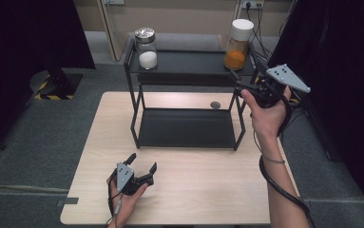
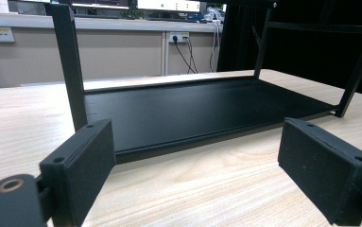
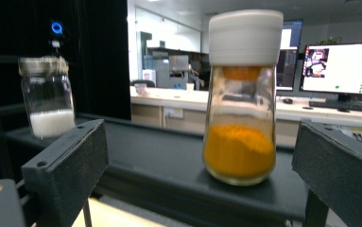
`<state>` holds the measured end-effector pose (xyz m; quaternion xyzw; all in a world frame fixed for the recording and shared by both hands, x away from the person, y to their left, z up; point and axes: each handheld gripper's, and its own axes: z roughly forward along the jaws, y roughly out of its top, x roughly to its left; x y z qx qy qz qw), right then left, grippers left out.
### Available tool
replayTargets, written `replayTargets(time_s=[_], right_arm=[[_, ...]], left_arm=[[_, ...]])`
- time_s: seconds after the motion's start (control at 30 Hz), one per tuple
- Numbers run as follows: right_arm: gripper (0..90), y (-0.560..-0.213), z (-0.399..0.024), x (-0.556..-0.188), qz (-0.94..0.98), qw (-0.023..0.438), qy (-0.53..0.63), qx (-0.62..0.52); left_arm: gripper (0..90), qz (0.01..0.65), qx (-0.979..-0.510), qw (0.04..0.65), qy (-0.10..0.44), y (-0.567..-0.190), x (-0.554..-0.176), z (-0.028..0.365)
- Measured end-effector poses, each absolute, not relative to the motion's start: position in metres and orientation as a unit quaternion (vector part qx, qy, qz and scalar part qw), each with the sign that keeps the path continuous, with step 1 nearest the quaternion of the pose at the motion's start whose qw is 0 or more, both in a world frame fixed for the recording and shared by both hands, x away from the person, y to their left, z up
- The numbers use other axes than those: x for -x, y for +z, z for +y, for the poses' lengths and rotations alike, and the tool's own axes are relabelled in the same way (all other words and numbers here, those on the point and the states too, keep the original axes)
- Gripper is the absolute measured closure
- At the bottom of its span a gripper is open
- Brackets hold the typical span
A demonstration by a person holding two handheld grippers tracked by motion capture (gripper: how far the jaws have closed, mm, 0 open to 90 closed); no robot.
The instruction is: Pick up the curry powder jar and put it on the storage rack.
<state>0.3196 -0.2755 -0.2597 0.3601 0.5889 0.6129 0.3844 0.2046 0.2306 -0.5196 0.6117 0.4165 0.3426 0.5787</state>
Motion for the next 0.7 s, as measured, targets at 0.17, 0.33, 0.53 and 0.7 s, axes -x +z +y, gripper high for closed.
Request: replayTargets(time_s=[0.17,0.33,0.53,0.7], right_arm=[[4.9,-0.268,-0.275,-0.313,0.596,0.382,0.610,-0.356],[5.0,-0.276,-0.275,-0.309,0.598,0.379,0.609,-0.357],[5.0,-0.284,-0.277,-0.302,0.602,0.375,0.609,-0.356],[5.0,-0.291,-0.278,-0.296,0.602,0.371,0.611,-0.356]], left_arm=[[11.4,0.417,-0.612,0.579,0.342,-0.520,-0.205,0.231],[11.4,0.417,-0.611,0.579,0.342,-0.520,-0.205,0.231],[11.4,0.417,-0.611,0.579,0.342,-0.520,-0.205,0.231],[11.4,0.416,-0.612,0.578,0.343,-0.520,-0.205,0.230]])
